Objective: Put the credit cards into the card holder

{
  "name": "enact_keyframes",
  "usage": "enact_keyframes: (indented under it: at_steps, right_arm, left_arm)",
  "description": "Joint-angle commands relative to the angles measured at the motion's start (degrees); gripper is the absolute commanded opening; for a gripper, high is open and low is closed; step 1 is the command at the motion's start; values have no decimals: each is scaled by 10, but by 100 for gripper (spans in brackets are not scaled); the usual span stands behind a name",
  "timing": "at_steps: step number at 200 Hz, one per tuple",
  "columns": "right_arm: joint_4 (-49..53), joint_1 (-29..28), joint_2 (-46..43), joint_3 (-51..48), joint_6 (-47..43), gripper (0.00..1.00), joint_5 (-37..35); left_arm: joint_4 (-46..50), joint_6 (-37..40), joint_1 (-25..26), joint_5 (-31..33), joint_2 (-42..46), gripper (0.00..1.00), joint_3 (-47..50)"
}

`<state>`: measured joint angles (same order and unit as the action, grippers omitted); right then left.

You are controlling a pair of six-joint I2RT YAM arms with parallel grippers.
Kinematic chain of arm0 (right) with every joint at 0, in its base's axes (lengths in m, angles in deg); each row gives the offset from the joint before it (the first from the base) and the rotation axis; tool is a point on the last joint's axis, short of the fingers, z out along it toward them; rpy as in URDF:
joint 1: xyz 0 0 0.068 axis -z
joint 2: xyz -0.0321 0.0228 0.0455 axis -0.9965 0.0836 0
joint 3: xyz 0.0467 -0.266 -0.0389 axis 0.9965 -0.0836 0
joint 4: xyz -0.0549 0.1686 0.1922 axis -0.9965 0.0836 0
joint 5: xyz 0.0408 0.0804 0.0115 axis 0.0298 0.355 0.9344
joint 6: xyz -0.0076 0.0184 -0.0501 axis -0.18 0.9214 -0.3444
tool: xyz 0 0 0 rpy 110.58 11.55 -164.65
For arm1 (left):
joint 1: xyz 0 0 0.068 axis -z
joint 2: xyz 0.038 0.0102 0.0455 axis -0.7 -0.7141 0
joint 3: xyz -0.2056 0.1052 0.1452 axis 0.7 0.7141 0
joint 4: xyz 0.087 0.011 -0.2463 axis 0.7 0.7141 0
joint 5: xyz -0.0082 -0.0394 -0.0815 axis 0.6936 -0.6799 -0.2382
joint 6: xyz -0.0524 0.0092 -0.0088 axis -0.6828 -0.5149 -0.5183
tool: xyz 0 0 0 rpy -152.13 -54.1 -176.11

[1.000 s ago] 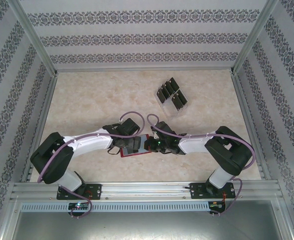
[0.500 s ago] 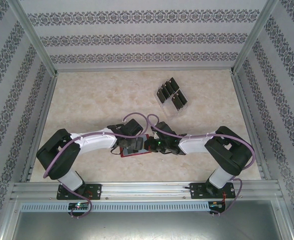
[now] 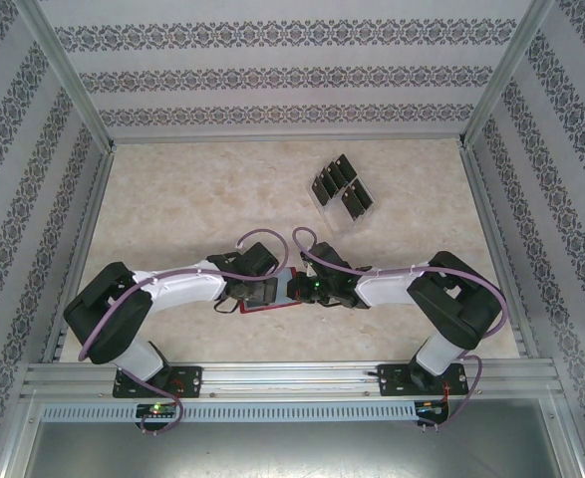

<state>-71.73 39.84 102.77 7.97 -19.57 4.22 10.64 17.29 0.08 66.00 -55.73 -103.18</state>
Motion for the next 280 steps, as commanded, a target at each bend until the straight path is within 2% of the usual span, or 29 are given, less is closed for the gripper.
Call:
enact_keyframes:
  at_steps: [1, 167, 240, 280]
  right_arm:
    - [24, 2, 8, -3, 4, 0, -15]
    - [27, 2, 9, -4, 4, 0, -17]
    - [47, 7, -6, 25, -10, 0, -1]
    - [81, 15, -26, 51, -25, 9, -1]
  left_arm:
    - [22, -7, -4, 22, 14, 100, 17]
    - [10, -5, -41, 46, 12, 100, 17]
    - [-30, 2, -45, 10, 51, 100, -3]
    - [-13, 10, -55, 19, 61, 100, -20]
